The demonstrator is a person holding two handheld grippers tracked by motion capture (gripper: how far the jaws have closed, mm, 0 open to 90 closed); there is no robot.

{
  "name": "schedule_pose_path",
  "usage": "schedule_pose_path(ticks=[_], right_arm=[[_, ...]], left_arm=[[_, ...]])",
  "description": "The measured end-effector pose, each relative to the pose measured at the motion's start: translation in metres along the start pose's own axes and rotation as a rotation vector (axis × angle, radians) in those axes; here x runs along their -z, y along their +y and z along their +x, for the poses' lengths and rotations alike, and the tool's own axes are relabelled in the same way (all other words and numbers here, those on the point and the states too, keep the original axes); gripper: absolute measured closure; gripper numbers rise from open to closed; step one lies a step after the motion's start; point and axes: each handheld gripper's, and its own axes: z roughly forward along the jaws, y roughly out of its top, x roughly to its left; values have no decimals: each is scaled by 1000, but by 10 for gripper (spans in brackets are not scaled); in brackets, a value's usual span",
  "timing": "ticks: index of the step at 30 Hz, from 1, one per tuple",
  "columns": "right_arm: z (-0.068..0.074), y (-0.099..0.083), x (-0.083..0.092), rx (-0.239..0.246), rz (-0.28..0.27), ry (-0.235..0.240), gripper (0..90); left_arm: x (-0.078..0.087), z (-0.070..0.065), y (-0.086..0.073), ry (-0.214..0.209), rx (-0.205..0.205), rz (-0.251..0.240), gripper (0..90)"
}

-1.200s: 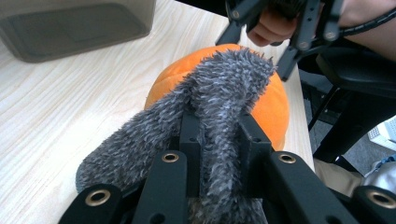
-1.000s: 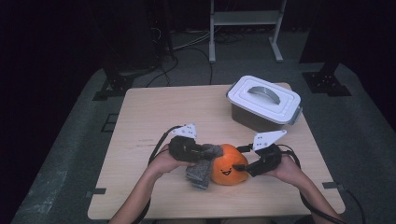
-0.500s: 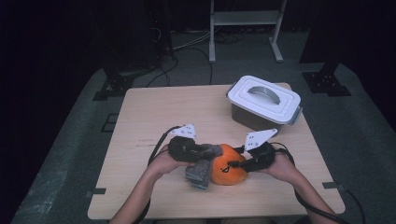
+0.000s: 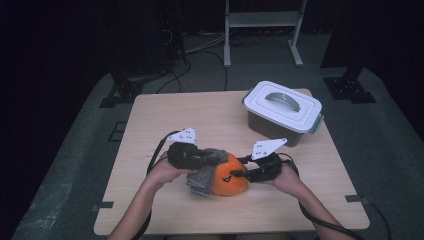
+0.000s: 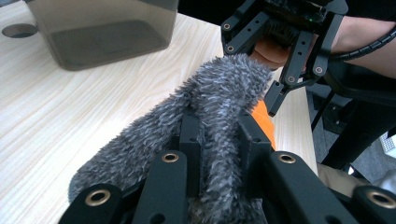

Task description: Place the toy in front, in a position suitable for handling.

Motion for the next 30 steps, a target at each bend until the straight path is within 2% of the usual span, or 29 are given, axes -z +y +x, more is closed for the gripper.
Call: schedule_pose_path(ticks=[10,18,22,26,28,30], right_arm=[[-3,-13,12,-12,9,2,541],[-5,-24,22,-15,12,0,533],[-8,-31,29,-35,15,-8,525],[-9,-34,33,-58,26,-7,448],[-9,-30,35,-55,44,-18,373],[-8,-25,38,-43,54,-28,340]], left_arm=[[-9,-1,-3,-29,9,-8,753],[-14,-1,-7,-35,15,6,750],[-17,-1,-11,-36,22,19,750],[-22,-1,-13,-46,31,15,749],[-24,-2,-12,-45,24,21,750],[-25,-2,-10,-44,24,21,750]])
